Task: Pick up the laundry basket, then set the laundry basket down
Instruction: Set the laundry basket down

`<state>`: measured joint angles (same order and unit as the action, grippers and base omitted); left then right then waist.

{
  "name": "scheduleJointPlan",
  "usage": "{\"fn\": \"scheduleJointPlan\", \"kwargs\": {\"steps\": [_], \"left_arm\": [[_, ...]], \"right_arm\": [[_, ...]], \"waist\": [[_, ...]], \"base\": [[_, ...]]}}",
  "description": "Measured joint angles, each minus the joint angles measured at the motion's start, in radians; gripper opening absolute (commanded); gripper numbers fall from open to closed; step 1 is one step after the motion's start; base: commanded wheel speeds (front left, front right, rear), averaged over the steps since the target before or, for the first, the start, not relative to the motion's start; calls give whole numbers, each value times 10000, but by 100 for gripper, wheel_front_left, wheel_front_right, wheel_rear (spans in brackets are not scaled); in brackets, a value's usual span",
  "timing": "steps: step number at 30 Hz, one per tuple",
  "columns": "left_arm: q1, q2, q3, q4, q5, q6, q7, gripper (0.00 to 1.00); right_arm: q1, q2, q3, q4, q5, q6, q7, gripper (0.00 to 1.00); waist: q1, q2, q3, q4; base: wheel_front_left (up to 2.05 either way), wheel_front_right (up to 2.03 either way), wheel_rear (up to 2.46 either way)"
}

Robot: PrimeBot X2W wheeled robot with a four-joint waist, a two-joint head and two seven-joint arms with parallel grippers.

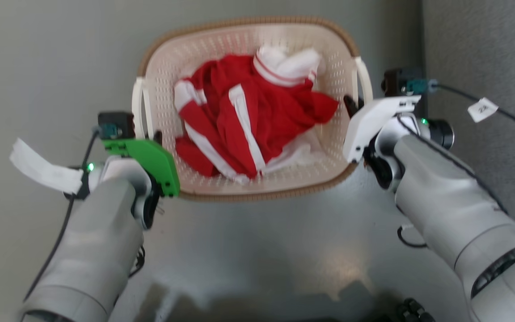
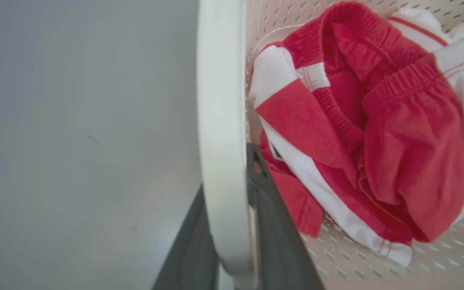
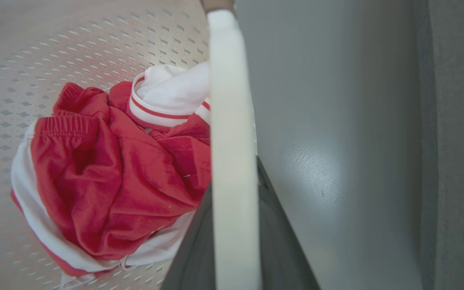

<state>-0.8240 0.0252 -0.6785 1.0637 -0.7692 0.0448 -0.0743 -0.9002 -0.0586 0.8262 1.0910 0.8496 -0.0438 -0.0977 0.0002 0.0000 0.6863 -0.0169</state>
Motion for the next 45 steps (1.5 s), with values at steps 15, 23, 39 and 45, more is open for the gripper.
{"fn": "scheduleJointPlan", "kwargs": {"steps": [15,23,39,45], "left_arm": [[-838,44,33,61,201,2,-372,0],[-1049,36,29,215,259,-13,-510,0],[-1441,0,-13,491,336,-96,-752,0],[-1542,-12,-42,606,435,-105,-765,0]], "right_arm": [[-839,-6,-52,274,-59,174,-439,0],[-1019,-6,-35,326,-58,259,-545,0],[-1401,-4,67,481,-42,349,-740,0],[-1405,10,102,510,-23,395,-790,0]], "waist": [[-1,0,1655,38],[-2,0,1908,55],[-1,0,2556,25],[-1,0,2615,19]], "base": [[0,0,0],[0,0,0],[0,0,0],[0,0,0]]}}
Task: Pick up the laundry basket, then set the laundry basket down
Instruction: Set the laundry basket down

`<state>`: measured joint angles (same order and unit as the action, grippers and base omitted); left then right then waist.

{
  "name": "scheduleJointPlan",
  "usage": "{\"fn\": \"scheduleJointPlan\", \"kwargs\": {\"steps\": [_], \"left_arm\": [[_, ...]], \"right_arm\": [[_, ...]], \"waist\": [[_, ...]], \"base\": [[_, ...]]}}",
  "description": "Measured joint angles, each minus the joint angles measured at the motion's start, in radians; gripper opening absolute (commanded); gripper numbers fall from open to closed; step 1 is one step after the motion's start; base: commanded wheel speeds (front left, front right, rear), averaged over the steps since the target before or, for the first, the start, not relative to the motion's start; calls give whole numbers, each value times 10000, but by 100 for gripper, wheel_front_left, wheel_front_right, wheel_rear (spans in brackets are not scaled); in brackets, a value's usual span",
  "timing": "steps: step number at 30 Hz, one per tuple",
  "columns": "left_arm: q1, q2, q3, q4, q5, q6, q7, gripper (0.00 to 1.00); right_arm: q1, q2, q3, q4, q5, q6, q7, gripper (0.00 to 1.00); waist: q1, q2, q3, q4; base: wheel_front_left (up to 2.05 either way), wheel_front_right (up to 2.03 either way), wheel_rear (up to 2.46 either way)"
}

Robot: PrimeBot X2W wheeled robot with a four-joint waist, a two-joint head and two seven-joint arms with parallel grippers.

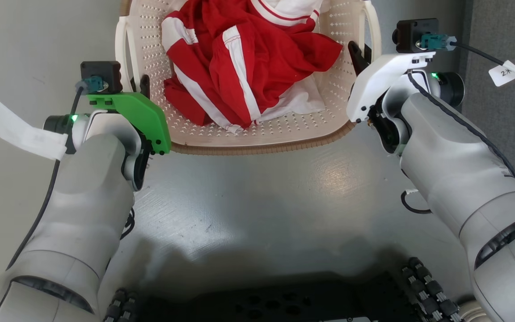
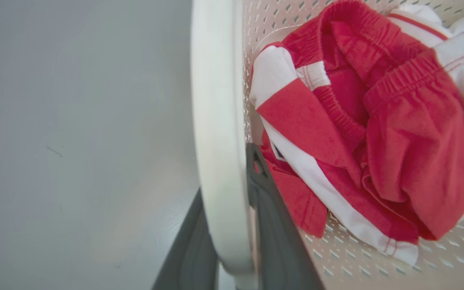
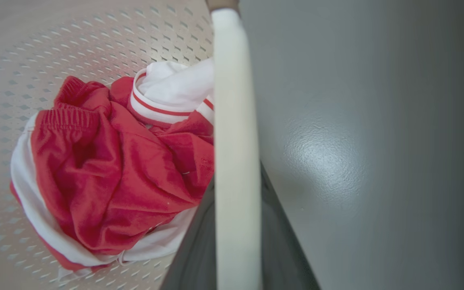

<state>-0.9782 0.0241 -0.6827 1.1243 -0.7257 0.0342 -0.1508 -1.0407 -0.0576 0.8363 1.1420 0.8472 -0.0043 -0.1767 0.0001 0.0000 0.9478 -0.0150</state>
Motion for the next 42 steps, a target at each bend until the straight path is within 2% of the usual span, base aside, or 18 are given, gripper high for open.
{"fn": "scheduleJointPlan", "kwargs": {"steps": [1,2,3,4,5,6,23,33,42], "left_arm": [[-21,0,-6,15,0,-2,-10,0],[-54,0,-15,59,4,-2,-67,25],[-64,2,-13,84,19,0,-96,44],[-75,13,-17,136,61,8,-98,94],[-76,31,-17,201,88,12,-100,94],[-71,65,-19,299,88,13,-102,100],[-45,186,58,731,73,23,-476,100],[193,192,104,826,59,0,-802,100],[384,201,399,462,12,-107,-982,100]], "right_arm": [[-2,0,4,10,15,36,-2,8],[-3,4,21,33,40,40,-54,42],[-8,2,23,40,42,42,-94,58],[-26,-10,25,44,42,46,-159,84],[-61,-33,29,73,42,50,-176,84],[-89,-46,35,105,42,56,-207,100],[-75,-48,79,529,75,127,-441,100],[210,-44,4,698,77,161,-616,100],[372,-50,-201,650,77,384,-736,100]], "waist": [[0,0,5,-1],[0,0,7,-1],[0,0,4,-1],[0,0,-2,-1],[0,0,-16,0],[0,0,-39,1],[-1,0,-974,-6],[-1,0,-2036,-38],[-1,0,-3143,-47]], "base": [[0,0,0],[0,0,0],[0,0,0],[0,0,0],[0,0,0],[0,0,0],[0,0,0],[0,0,0],[0,0,0]]}}
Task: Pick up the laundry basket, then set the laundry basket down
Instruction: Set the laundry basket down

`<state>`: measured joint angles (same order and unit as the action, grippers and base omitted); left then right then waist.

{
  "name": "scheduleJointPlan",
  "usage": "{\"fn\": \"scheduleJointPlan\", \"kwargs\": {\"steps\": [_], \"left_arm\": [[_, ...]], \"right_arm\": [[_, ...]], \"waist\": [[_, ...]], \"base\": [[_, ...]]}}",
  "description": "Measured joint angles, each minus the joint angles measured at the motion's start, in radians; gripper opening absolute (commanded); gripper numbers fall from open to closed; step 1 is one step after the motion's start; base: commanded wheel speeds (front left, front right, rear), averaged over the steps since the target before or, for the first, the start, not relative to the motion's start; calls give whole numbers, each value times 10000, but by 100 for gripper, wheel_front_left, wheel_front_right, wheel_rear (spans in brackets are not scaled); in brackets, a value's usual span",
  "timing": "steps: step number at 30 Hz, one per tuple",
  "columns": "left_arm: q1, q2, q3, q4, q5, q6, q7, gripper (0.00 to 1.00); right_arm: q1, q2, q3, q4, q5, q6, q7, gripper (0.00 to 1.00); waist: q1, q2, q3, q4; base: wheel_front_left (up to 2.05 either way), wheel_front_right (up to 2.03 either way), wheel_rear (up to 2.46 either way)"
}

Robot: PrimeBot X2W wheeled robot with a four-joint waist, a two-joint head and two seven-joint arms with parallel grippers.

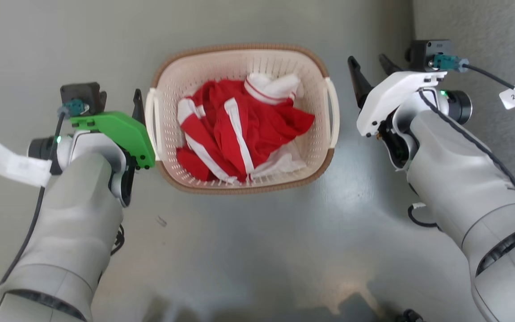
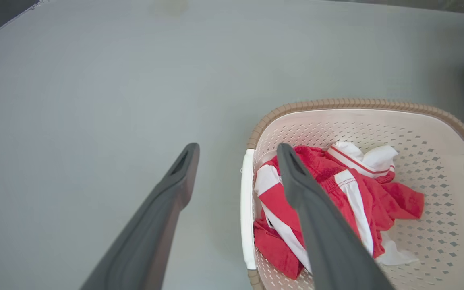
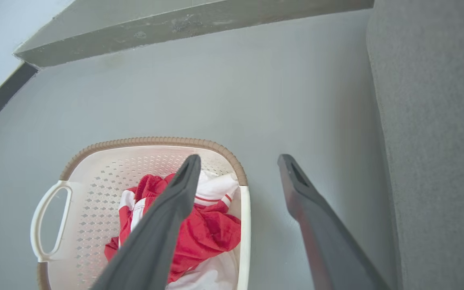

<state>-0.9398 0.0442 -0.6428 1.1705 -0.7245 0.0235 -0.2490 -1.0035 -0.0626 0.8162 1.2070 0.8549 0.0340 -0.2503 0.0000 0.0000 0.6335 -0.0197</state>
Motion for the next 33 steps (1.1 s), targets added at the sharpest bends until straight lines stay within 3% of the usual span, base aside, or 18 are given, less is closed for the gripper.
{"fn": "scheduleJointPlan", "kwargs": {"steps": [4,11,33], "left_arm": [[286,2,253,-224,-119,-21,-29,100],[523,272,855,-1797,115,127,-27,100],[4160,614,2167,-5091,1804,397,-27,100]], "right_arm": [[184,-21,-150,-268,-2,27,-2,100],[477,-224,-591,-1206,-221,-36,-12,100],[3653,-428,-1912,-3597,-1601,-717,-13,100]], "waist": [[0,0,-504,7],[0,0,-1398,19],[-1,0,-4221,113]], "base": [[0,0,0],[0,0,0],[0,0,0]]}}
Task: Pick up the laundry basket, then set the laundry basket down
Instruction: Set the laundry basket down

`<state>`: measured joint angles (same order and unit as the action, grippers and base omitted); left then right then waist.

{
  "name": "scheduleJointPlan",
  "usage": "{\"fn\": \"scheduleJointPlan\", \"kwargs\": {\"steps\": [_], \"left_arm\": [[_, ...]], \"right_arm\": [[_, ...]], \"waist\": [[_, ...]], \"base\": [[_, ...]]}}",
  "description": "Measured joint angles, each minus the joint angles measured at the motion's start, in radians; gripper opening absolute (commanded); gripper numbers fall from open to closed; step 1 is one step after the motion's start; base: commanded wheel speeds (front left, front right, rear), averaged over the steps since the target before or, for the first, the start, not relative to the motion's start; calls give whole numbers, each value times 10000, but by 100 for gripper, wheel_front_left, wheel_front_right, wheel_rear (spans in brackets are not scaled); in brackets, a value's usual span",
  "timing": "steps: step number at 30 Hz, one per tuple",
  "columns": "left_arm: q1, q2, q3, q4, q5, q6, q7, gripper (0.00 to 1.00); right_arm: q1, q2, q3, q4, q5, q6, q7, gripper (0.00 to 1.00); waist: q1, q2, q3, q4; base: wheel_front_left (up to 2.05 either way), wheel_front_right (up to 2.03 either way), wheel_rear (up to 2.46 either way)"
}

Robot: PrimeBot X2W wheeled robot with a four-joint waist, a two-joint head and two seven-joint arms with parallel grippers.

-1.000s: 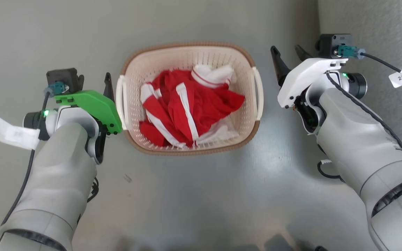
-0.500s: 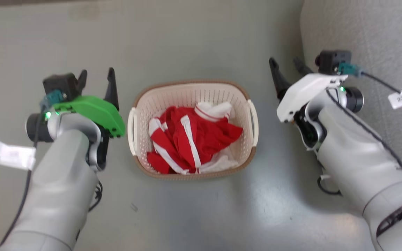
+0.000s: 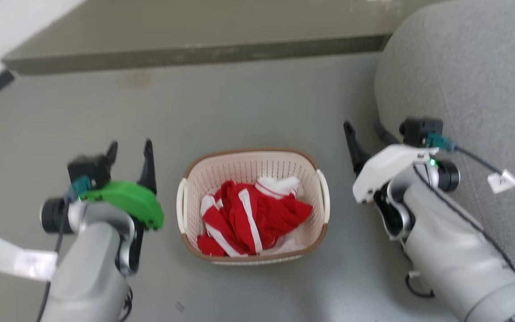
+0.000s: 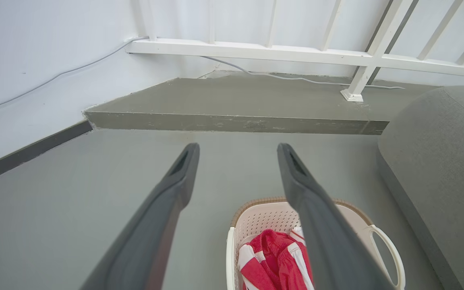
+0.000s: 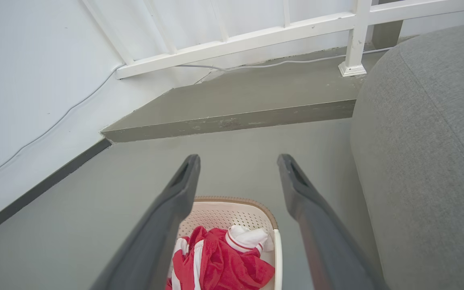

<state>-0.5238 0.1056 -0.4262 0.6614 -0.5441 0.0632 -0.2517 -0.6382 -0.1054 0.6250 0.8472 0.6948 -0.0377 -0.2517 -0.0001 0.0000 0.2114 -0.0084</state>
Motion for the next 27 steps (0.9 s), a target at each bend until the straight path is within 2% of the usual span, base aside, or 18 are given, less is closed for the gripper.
{"fn": "scheduleJointPlan", "kwargs": {"steps": [14,27], "left_arm": [[2404,44,458,-1530,675,148,0,100],[3855,81,1097,-2941,915,253,0,100]], "right_arm": [[2073,17,-631,-1755,-997,-263,2,100],[3707,-56,-1360,-3582,-1718,-454,0,100]], "waist": [[0,0,-1672,98],[0,0,-2254,182]], "base": [[0,0,0],[0,0,0]]}}
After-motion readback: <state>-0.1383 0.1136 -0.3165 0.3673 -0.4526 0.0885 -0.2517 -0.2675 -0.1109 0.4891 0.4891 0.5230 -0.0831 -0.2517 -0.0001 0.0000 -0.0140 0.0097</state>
